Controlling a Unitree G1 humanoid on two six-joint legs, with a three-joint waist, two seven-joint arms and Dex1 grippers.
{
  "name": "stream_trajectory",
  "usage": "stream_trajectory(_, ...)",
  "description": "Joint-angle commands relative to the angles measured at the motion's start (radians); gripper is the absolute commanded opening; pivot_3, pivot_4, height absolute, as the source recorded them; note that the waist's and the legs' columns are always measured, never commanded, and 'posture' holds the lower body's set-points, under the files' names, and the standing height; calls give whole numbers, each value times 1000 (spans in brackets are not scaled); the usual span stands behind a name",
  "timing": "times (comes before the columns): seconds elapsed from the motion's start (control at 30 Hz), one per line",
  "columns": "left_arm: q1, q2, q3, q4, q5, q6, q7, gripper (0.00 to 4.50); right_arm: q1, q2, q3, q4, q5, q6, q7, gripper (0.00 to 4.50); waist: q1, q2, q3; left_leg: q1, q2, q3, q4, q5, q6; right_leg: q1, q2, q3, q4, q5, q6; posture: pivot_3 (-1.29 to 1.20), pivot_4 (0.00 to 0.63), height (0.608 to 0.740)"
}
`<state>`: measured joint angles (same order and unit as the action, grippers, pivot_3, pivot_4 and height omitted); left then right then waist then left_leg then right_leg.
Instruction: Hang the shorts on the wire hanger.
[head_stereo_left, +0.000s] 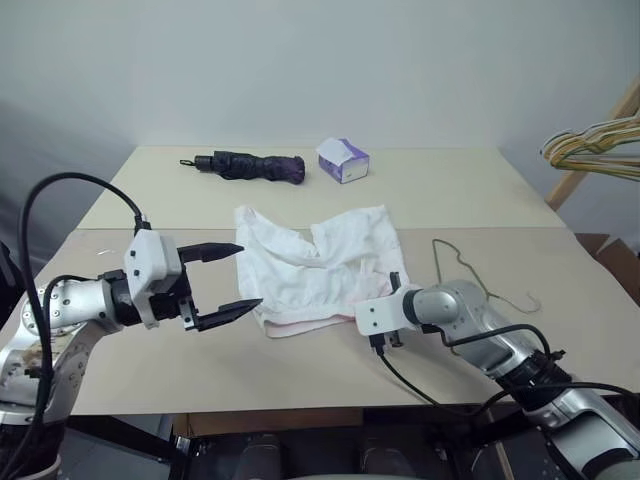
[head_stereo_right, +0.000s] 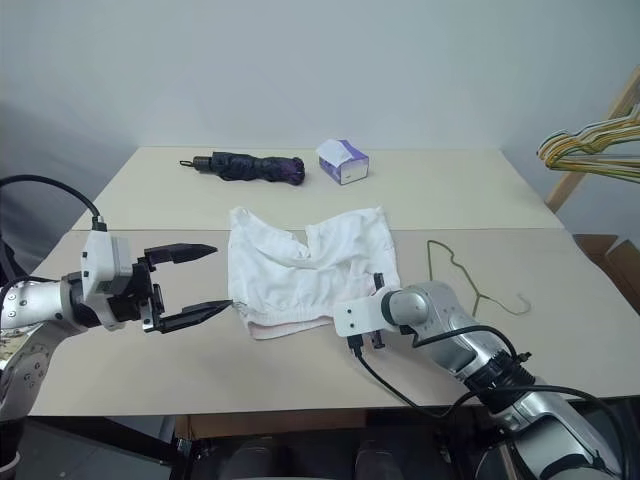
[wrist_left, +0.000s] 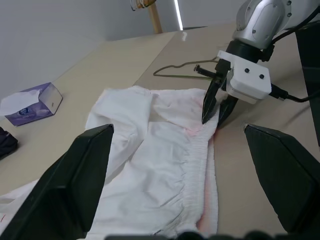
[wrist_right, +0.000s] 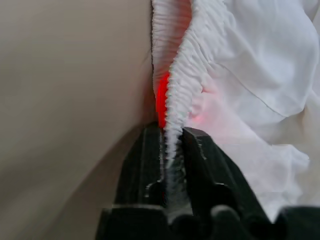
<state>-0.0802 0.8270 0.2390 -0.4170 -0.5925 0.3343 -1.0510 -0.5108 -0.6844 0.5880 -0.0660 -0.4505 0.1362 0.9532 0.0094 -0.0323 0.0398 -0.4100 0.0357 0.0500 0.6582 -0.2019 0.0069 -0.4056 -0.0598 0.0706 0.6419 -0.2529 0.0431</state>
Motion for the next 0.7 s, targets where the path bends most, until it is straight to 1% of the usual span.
stream_trajectory(0.03, -12, -4, 8, -17, -2, -20, 5, 4500, -47, -39, -60, 33, 25, -106, 14, 29, 0, 0, 0, 0, 0, 0, 0, 0, 0, 0, 0, 0, 0, 0, 0, 69, 0, 740)
stream_trajectory(0.17, -15, -8, 4, -15, 1, -23, 3, 4500, -160, -79, -109, 187, 93, -316, 29, 29, -5, 0, 0, 1, 0, 0, 0, 0, 0, 1, 0, 0, 0, 0, 0, 55, 0, 740)
stream_trajectory(0.23, -18, -10, 0, -11, 2, -25, 1, 4500, -239, -104, -109, 309, 107, -453, 47, 29, -11, 0, 0, 1, 0, 0, 0, 0, 0, 1, 0, 0, 0, 0, 0, 46, 0, 740)
stream_trajectory(0.27, -21, -11, -4, -8, 2, -25, -2, 4500, -298, -125, -96, 406, 93, -587, 43, 29, -15, 1, 0, 2, 0, 0, 0, 0, 0, 2, 0, 0, 0, 0, 0, 46, 0, 740)
stream_trajectory(0.33, -26, -15, -14, -3, 4, -29, -6, 4500, -406, -128, -75, 596, 80, -714, 73, 29, -22, 1, 1, 2, 0, 0, 0, 0, 0, 2, 0, 0, 0, 0, 0, 34, 0, 740)
stream_trajectory(0.37, -30, -17, -20, -1, 5, -32, -10, 4500, -451, -118, -66, 688, 67, -763, 64, 29, -25, 1, 1, 2, 0, 0, 0, 0, 0, 2, 0, 0, 0, 1, -2, 34, 0, 740)
stream_trajectory(0.4, -36, -19, -28, 1, 8, -35, -11, 4500, -500, -117, -38, 775, 24, -779, 81, 279, -29, 1, 1, 2, 0, 0, 0, 0, 1, 2, 0, 0, 0, 3, -5, 34, 0, 740)
stream_trajectory(0.47, -50, -22, -38, 7, 12, -41, -16, 4500, -577, -121, 10, 912, -70, -828, 67, 811, -33, 1, 1, 2, 0, 0, 0, 0, 1, 2, 0, 0, 0, 4, -6, 37, 0, 740)
stream_trajectory(0.53, -58, -23, -39, 11, 12, -40, -19, 4500, -612, -112, 18, 982, -103, -848, 45, 1524, -36, 1, 1, 2, 0, 0, 0, 0, 1, 2, 0, 0, 1, 3, -7, 37, 0, 740)
stream_trajectory(0.57, -58, -22, -38, 14, 12, -42, -21, 4500, -617, -115, 16, 989, -123, -844, 15, 1856, -39, 1, 1, 2, 0, 0, 0, 0, 1, 2, 0, 1, 1, 3, -7, 36, 0, 740)
stream_trajectory(0.63, -55, -20, -35, 18, 13, -46, -25, 4500, -601, -129, -13, 961, -119, -819, 0, 2538, -48, 2, 2, 2, 0, 0, 0, 0, 1, 1, 0, 1, 2, 3, -7, 33, 0, 740)
stream_trajectory(0.7, -50, -20, -35, 19, 15, -49, -27, 4500, -541, -153, -67, 859, -55, -778, 32, 3280, -52, 3, 2, 2, -1, 0, 0, 0, 1, 1, 0, 2, 3, 3, -7, 28, 0, 740)
